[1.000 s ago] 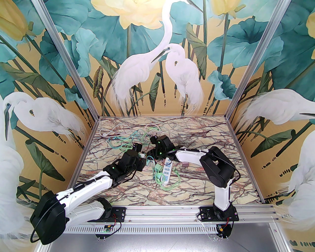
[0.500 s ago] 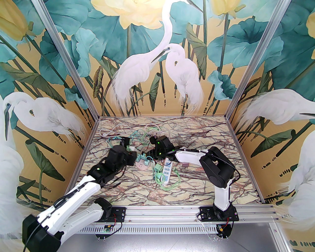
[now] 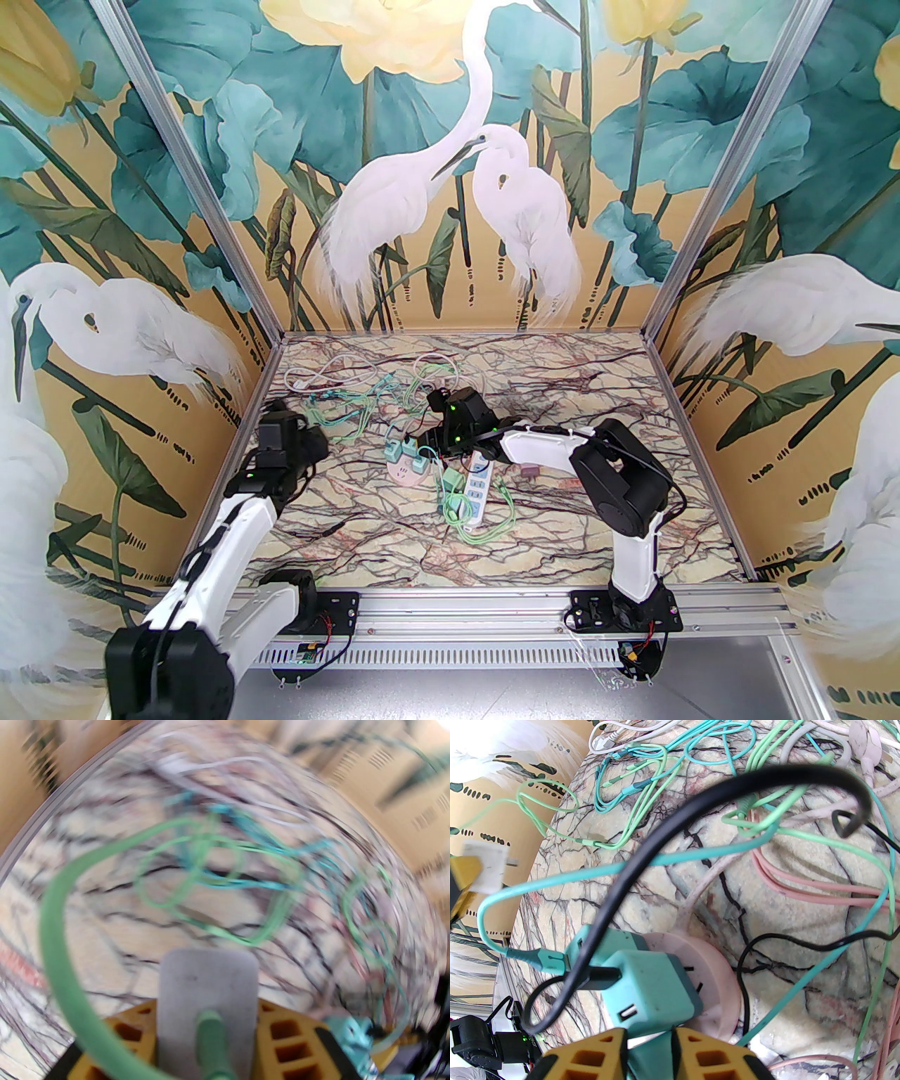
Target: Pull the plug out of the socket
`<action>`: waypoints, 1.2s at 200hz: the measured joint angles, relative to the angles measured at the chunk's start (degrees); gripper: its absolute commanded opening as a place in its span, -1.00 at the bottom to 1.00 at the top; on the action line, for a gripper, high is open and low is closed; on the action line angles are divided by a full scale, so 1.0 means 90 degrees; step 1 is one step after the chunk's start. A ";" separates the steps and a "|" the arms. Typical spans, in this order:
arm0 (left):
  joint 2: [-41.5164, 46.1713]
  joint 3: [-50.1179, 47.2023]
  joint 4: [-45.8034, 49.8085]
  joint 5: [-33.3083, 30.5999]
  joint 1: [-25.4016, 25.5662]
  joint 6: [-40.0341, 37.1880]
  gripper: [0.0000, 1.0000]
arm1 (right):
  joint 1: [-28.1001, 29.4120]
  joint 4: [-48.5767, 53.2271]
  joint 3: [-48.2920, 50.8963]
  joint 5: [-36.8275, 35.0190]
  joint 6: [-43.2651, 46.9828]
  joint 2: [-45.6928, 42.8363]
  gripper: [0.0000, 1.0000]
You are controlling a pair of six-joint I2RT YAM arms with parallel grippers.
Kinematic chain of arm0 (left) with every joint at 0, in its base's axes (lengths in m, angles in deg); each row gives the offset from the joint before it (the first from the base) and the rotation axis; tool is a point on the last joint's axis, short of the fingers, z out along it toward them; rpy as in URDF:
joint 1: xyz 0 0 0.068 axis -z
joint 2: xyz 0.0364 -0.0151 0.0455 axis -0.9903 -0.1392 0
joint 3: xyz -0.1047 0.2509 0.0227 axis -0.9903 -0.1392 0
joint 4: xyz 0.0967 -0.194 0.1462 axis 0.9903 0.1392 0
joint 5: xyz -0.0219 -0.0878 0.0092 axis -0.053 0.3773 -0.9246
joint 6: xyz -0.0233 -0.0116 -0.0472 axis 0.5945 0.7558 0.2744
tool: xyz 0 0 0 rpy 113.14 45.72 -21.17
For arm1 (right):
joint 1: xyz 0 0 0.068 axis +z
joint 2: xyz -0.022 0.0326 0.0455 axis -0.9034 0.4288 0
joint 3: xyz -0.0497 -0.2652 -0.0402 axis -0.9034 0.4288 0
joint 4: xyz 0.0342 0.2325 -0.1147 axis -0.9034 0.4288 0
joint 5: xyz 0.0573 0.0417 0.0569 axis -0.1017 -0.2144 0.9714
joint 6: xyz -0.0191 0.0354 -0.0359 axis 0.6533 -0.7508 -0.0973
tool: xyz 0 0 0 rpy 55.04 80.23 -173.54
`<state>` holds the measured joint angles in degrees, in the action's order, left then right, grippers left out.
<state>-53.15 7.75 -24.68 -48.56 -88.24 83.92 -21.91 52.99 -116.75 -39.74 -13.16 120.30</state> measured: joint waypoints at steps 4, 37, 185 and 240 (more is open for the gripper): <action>-0.0080 -0.0034 -0.0085 0.0097 -0.0148 0.0090 -0.30 | 0.0000 0.0000 0.0002 -0.0002 0.0000 -0.0002 -0.42; -0.0663 -0.0255 -0.0736 0.0784 -0.1052 0.0821 -0.20 | 0.0000 0.0000 0.0002 -0.0017 0.0000 -0.0002 -0.42; -0.0316 -0.0420 -0.1700 0.1870 -0.1350 0.1846 0.99 | 0.0012 -0.0002 0.0022 -0.0068 0.0002 -0.0027 -0.42; 0.0420 -0.0393 -0.1656 0.2176 -0.1348 0.1870 0.99 | 0.0012 -0.0022 0.0032 -0.0068 0.0002 -0.0027 -0.42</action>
<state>-49.36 4.21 -39.59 -28.98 -100.37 100.75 -21.80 52.80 -116.47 -40.35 -13.14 120.06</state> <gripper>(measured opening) 0.996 0.290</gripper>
